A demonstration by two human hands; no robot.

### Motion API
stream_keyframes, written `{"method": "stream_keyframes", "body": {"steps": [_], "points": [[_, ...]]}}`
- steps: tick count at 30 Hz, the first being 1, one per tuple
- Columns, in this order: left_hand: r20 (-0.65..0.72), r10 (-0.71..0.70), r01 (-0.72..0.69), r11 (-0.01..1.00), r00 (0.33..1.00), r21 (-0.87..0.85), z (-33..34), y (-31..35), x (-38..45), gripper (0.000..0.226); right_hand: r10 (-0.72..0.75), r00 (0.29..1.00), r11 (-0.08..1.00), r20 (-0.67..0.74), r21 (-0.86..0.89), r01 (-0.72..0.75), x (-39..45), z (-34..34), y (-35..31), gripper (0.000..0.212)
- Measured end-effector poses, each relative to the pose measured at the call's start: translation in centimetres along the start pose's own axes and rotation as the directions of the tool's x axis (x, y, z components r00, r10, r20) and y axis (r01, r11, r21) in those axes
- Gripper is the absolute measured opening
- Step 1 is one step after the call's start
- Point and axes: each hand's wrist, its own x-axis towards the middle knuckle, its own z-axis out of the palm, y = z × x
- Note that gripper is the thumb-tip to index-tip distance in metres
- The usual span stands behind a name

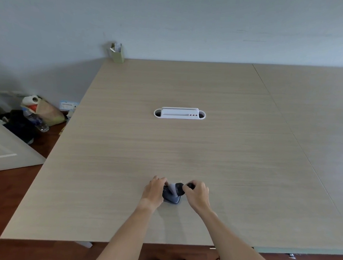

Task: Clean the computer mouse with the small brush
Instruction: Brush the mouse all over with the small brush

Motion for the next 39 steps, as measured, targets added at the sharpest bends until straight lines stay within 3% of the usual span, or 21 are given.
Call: {"method": "stream_keyframes", "body": {"steps": [4, 8, 10, 13, 15, 18, 20, 25, 28, 30, 35, 39], "points": [[0.000, 0.055, -0.055, 0.995, 0.998, -0.077, 0.0, -0.4, -0.1, 0.053, 0.068, 0.997, 0.995, -0.042, -0.077, -0.071, 0.0, 0.0, 0.3, 0.020], [-0.022, 0.084, -0.086, 0.992, 0.996, -0.089, -0.1, -0.7, -0.2, 0.059, 0.012, 1.000, 1.000, -0.006, -0.011, -0.012, 0.0, 0.3, 0.2, 0.023], [-0.042, 0.067, -0.070, 0.993, 0.997, -0.090, 0.0, -0.8, -0.3, 0.056, -0.004, 0.999, 1.000, 0.040, -0.014, 0.004, -0.2, 0.5, 0.2, 0.023], [-0.050, 0.000, -0.005, 0.995, 0.999, -0.102, 0.2, -0.4, -0.8, 0.058, 0.033, 0.998, 0.997, -0.051, -0.061, -0.036, -0.2, 0.6, 0.4, 0.022], [-0.041, -0.049, 0.046, 0.995, 0.998, -0.084, 0.7, 0.0, -1.3, 0.073, 0.019, 0.996, 0.998, -0.090, -0.055, -0.025, -0.2, 0.7, 0.3, 0.023], [-0.015, -0.129, 0.127, 0.987, 0.992, -0.101, 1.8, 0.7, -2.1, 0.105, -0.036, 0.999, 0.999, -0.012, -0.018, 0.036, -0.4, 0.7, -0.1, 0.025], [-0.034, -0.169, 0.165, 0.980, 0.985, -0.108, 2.6, 0.9, -2.6, 0.111, -0.035, 0.999, 0.999, 0.030, -0.040, 0.036, -0.5, 0.7, 0.1, 0.022], [-0.128, -0.197, 0.178, 0.973, 0.972, -0.147, 3.2, 0.8, -2.8, 0.098, -0.010, 0.998, 0.997, -0.063, -0.075, 0.005, 0.0, 0.2, 0.3, 0.016], [-0.146, -0.169, 0.147, 0.977, 0.975, -0.152, 2.9, 0.7, -2.6, 0.095, -0.054, 0.999, 0.998, -0.009, -0.022, 0.054, -0.3, 0.0, 0.1, 0.016], [-0.140, -0.153, 0.137, 0.984, 0.978, -0.118, 2.7, 0.8, -2.5, 0.098, -0.042, 0.999, 0.999, 0.032, -0.024, 0.043, -0.4, 0.1, 0.2, 0.017], [-0.094, -0.111, 0.109, 0.994, 0.989, -0.021, 2.1, 0.6, -2.2, 0.106, 0.031, 0.996, 0.997, -0.083, -0.068, -0.037, -0.1, 0.2, 0.1, 0.021], [-0.093, -0.099, 0.098, 0.995, 0.991, -0.023, 2.1, 0.7, -2.1, 0.103, -0.041, 0.998, 0.999, 0.055, -0.031, 0.043, 0.0, 0.4, -0.6, 0.019]]}}
